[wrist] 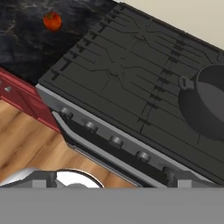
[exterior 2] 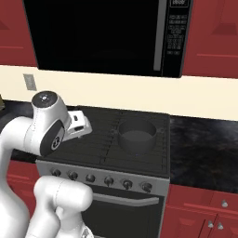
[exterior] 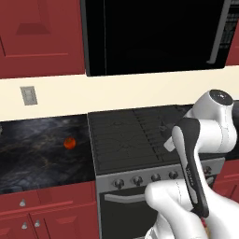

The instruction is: Turn on the burner for the pot on the stove. Wait thirty seconds for the pot to heat up. Then add the tomato to the pot.

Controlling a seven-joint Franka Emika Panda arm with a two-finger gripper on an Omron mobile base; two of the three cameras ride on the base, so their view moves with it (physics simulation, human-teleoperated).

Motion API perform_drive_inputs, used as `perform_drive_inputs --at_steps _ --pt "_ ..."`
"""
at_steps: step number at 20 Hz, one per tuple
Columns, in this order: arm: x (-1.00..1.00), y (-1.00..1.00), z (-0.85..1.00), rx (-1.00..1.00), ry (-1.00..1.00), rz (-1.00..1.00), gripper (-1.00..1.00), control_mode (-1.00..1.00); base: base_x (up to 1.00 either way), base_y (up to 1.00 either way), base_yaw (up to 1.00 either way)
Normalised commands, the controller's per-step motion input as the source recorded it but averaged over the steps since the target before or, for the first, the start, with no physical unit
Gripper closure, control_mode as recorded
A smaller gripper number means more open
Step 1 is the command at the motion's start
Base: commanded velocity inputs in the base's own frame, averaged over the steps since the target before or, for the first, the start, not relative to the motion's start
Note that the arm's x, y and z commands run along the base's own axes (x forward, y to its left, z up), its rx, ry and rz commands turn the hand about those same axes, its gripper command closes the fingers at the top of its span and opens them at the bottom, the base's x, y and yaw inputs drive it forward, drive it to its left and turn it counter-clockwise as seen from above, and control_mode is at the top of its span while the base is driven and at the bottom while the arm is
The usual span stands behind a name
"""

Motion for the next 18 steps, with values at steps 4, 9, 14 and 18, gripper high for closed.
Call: perform_drive_inputs --at_steps 4,9,14,18 --pt "0.0 0.0 0.0 0.0 0.0 0.0 -1.0 -1.0 0.0 0.0 0.0" --pt "0.0 0.0 0.0 0.0 0.0 0.0 -1.0 -1.0 0.0 0.0 0.0" --pt "0.0 0.0 0.0 0.0 0.0 0.0 -1.0 -1.0 0.0 0.0 0.0" --pt "0.0 0.0 0.0 0.0 0.0 0.0 -1.0 -1.0 0.0 0.0 0.0"
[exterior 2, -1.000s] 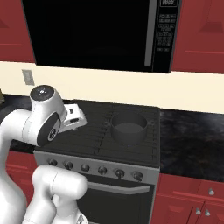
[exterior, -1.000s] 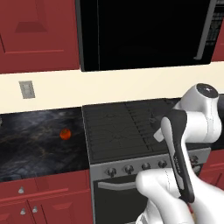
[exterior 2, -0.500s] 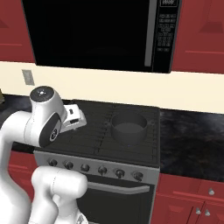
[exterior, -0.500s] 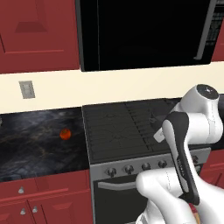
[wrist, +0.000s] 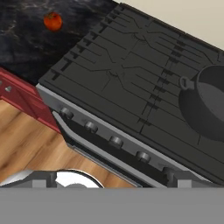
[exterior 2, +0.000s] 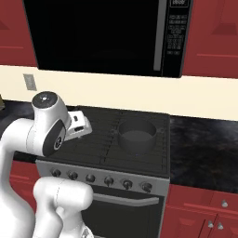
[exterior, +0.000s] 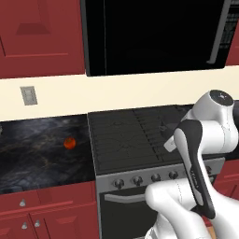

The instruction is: Turn on the burner for the pot on the stove. Wait thirty seconds for the pot to heat up. Then add the tomato to the pot.

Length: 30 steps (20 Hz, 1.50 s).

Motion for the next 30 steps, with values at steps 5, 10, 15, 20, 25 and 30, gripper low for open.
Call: perform_drive_inputs --at_steps 5,10,15,20,25,30 --pt "0.0 0.0 0.0 0.0 0.0 0.0 -1.0 -1.0 0.0 0.0 0.0" --pt "0.0 0.0 0.0 0.0 0.0 0.0 -1.0 -1.0 0.0 0.0 0.0" --pt "0.0 0.0 0.0 0.0 0.0 0.0 -1.0 -1.0 0.0 0.0 0.0" --pt "0.0 0.0 0.0 0.0 0.0 0.0 -1.0 -1.0 0.0 0.0 0.0" --pt "0.0 0.0 0.0 0.0 0.0 0.0 -1.0 -1.0 0.0 0.0 0.0" --pt "0.0 0.0 0.0 0.0 0.0 0.0 -1.0 -1.0 0.0 0.0 0.0"
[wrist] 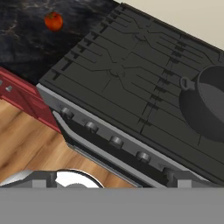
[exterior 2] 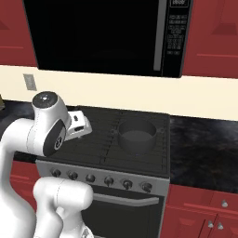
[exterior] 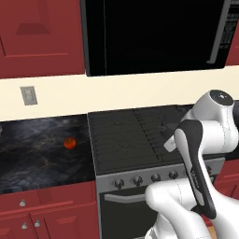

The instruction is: Turn on the burner for the pot on the stove. Wait thirty seconds for the pot to heat up. Then add the tomato to the pot.

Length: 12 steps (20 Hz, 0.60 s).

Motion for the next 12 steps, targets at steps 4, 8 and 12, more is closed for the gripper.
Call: perform_drive_inputs --at_steps 4,8,12 --pt "0.0 0.0 0.0 0.0 0.0 0.0 -1.0 -1.0 0.0 0.0 0.0" --pt "0.0 0.0 0.0 0.0 0.0 0.0 -1.0 -1.0 0.0 0.0 0.0" --pt "0.0 0.0 0.0 0.0 0.0 0.0 -1.0 -1.0 0.0 0.0 0.0"
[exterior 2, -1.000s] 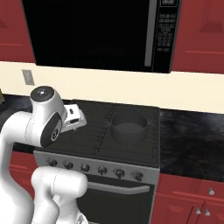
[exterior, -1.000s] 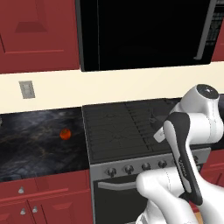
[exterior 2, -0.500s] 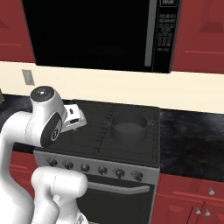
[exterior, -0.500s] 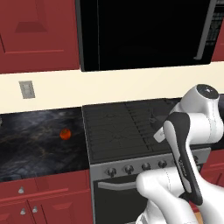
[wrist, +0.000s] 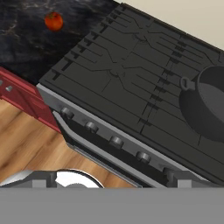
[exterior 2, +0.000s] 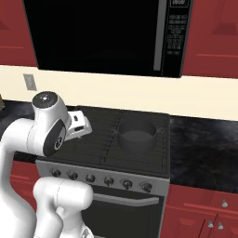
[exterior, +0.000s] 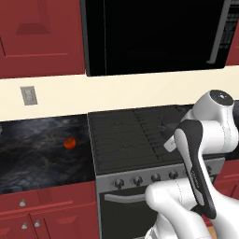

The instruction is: Turn on the burner for the pot on the stove. Wait thirty seconds for the pot to heat up. Then add the tomato to the pot.

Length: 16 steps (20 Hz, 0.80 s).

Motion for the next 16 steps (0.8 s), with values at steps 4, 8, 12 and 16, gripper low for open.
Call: perform_drive_inputs --at_steps 4,8,12,16 --pt "0.0 0.0 0.0 0.0 0.0 0.0 -1.0 -1.0 0.0 0.0 0.0" --pt "0.0 0.0 0.0 0.0 0.0 0.0 -1.0 -1.0 0.0 0.0 0.0" --pt "0.0 0.0 0.0 0.0 0.0 0.0 -1.0 -1.0 0.0 0.0 0.0" --pt "0.0 0.0 0.0 0.0 0.0 0.0 -1.0 -1.0 0.0 0.0 0.0"
